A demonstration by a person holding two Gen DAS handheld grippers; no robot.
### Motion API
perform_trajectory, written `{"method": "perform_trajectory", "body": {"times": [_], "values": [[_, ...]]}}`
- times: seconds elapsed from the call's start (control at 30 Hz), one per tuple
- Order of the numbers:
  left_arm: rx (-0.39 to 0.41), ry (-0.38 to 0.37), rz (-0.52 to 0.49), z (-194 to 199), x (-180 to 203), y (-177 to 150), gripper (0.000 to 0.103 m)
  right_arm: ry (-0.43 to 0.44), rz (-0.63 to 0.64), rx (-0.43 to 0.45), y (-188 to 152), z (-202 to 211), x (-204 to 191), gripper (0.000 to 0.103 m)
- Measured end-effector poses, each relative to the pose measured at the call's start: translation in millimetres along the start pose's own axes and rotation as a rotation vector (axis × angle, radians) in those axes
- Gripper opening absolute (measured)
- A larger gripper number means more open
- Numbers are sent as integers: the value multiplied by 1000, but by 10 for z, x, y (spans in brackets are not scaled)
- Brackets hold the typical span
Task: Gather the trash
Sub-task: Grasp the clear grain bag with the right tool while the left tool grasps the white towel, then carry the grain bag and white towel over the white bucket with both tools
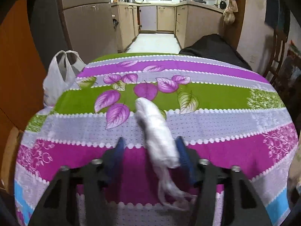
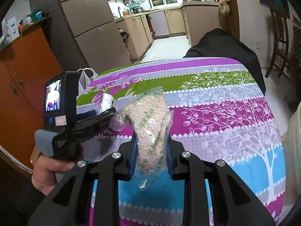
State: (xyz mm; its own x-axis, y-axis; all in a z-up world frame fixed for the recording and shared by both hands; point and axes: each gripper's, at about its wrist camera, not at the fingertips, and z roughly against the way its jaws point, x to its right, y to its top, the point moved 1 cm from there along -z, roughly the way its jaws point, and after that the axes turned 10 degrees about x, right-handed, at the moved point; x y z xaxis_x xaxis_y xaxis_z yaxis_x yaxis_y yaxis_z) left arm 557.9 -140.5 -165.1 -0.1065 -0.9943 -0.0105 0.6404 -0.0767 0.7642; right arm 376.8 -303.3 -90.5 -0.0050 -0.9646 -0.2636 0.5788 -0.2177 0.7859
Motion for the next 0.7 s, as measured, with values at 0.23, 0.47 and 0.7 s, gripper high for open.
{"method": "perform_trajectory", "body": {"times": [0.23, 0.47, 0.7], "values": [[-21, -31, -54, 178, 92, -45, 23, 0, -12, 2, -31, 202, 53, 25], [108, -75, -158, 798, 427, 79, 23, -2, -21, -44, 65, 479, 214, 25], [212, -186, -269, 1291, 1108, 300, 23, -105, -44, -29, 286, 1001, 638, 25]]}}
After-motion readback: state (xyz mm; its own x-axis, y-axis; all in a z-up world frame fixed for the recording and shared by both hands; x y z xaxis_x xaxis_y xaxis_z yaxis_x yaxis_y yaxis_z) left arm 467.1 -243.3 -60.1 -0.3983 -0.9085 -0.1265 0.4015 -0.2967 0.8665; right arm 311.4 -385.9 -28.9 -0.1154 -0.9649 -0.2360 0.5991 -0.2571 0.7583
